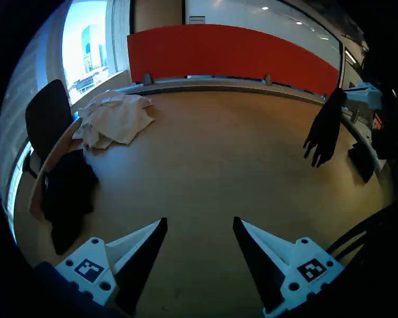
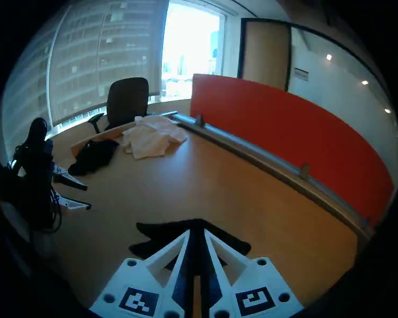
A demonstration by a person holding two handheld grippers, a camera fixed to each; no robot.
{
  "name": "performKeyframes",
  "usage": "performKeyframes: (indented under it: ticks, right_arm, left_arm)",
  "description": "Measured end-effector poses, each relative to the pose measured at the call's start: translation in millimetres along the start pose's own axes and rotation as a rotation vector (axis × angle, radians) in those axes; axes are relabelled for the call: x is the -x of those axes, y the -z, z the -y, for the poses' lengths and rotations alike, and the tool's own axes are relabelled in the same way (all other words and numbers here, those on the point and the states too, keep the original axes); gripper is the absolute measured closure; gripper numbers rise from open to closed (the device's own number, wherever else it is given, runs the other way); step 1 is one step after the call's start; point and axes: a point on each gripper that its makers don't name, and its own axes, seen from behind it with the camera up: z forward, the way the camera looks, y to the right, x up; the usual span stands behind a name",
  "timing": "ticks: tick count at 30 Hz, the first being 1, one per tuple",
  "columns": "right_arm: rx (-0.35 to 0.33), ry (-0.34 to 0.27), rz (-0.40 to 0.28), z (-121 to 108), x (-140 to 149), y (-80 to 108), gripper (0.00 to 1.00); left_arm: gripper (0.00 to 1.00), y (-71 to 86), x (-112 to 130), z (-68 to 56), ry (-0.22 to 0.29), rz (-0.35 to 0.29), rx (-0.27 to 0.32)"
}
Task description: Fold towel
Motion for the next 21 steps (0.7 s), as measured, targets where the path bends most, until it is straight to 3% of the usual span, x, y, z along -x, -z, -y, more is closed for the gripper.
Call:
performKeyframes:
  ticks: [9, 21]
  right_arm:
    - [0.101, -0.061, 0.007, -63, 20, 45.9, 0.95]
    - [0.206, -0.084, 0.033, -141, 43, 102.5, 0.95]
  left_arm:
    - [0.08, -1.4, -8, -5.6, -0.014, -0.005, 0.007]
    - [0.08, -3.5, -15, -8.3, -0.023, -0.007, 0.005]
